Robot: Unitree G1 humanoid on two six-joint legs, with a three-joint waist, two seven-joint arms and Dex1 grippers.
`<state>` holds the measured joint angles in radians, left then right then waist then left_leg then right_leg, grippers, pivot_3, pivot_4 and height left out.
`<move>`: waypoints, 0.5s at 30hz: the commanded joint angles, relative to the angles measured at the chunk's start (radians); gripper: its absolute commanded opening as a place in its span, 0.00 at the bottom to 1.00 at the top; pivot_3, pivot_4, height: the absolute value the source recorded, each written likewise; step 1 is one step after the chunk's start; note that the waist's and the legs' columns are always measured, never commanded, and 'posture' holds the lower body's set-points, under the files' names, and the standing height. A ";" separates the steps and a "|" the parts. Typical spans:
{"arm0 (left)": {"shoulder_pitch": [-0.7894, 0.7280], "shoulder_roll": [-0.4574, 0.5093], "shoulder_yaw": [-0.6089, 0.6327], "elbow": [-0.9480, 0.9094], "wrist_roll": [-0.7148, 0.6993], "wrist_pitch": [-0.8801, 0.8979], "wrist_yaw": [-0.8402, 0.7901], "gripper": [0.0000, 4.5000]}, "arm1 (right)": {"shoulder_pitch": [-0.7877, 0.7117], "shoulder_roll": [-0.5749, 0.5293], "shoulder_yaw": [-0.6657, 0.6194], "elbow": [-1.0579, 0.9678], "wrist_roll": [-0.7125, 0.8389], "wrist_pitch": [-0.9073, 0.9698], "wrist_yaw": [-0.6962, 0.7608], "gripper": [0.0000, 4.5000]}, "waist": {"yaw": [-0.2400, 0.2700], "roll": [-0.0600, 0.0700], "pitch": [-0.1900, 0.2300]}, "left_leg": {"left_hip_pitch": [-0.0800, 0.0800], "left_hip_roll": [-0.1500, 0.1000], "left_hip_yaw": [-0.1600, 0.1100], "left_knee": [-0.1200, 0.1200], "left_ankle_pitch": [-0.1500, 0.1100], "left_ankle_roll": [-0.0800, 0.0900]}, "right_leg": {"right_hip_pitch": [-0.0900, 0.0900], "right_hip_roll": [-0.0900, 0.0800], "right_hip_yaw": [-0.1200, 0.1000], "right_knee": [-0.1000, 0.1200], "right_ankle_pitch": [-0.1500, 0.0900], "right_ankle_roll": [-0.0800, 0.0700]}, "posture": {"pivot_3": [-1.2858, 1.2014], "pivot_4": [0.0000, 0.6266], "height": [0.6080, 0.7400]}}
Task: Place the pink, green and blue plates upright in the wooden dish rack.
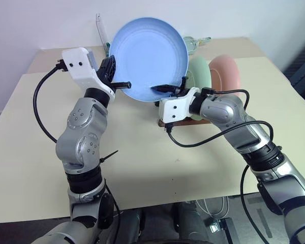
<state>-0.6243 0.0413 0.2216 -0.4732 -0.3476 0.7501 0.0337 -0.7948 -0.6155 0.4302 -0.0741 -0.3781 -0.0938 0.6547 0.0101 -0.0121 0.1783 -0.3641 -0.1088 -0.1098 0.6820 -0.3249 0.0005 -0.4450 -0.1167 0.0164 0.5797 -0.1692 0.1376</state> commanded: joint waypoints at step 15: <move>0.025 0.310 0.103 0.321 0.259 -0.294 0.196 0.76 | 0.002 0.234 -0.292 -0.169 0.389 0.134 -0.028 0.00 | -0.020 0.000 0.000 | 0.005 0.001 0.000 -0.007 0.001 -0.003 | 0.000 0.003 0.003 0.000 0.001 -0.001 | 0.52 0.24 1.00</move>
<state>-0.6048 0.3329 0.4056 -0.1542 -0.1364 0.5013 0.2907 -0.7466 -0.4096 0.2093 -0.1474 -0.1219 -0.0080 0.6305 -0.0094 -0.0117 0.1786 -0.3596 -0.1075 -0.1105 0.6753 -0.3234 -0.0021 -0.4444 -0.1137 0.0188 0.5799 -0.1687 0.1362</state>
